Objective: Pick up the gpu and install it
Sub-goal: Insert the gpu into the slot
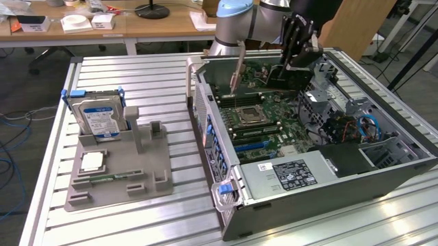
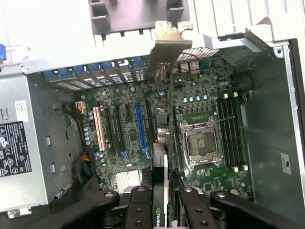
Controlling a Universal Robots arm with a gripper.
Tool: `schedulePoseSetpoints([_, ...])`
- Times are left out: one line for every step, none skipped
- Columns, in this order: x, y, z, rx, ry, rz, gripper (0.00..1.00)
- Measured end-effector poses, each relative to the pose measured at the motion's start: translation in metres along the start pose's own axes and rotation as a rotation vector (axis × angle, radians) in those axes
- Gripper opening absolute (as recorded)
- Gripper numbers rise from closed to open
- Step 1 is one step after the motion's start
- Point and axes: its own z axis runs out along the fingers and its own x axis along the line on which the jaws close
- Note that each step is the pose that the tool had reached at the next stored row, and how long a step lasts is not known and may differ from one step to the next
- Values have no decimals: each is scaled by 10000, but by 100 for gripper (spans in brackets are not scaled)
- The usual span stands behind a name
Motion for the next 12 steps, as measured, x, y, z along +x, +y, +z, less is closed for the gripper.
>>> schedulePoseSetpoints([-1, 0, 0, -2, 5, -100, 26])
schedulePoseSetpoints([-1, 0, 1, -5, 10, -200, 26])
schedulePoseSetpoints([-1, 0, 1, -7, 15, -299, 26])
schedulePoseSetpoints([-1, 0, 1, -10, 20, -398, 26])
schedulePoseSetpoints([-2, 0, 2, -12, 25, -500, 26])
schedulePoseSetpoints([-2, 0, 3, -15, 31, -605, 26])
schedulePoseSetpoints([-2, -1, 3, -18, 37, -722, 26])
schedulePoseSetpoints([-2, -1, 2, -20, 43, -828, 26])
schedulePoseSetpoints([-2, -1, 3, -23, 48, -936, 26])
schedulePoseSetpoints([-2, -1, 4, -25, 52, -1046, 26])
schedulePoseSetpoints([-2, -1, 4, -28, 59, -1168, 26])
schedulePoseSetpoints([-2, -1, 4, -31, 65, -1295, 26])
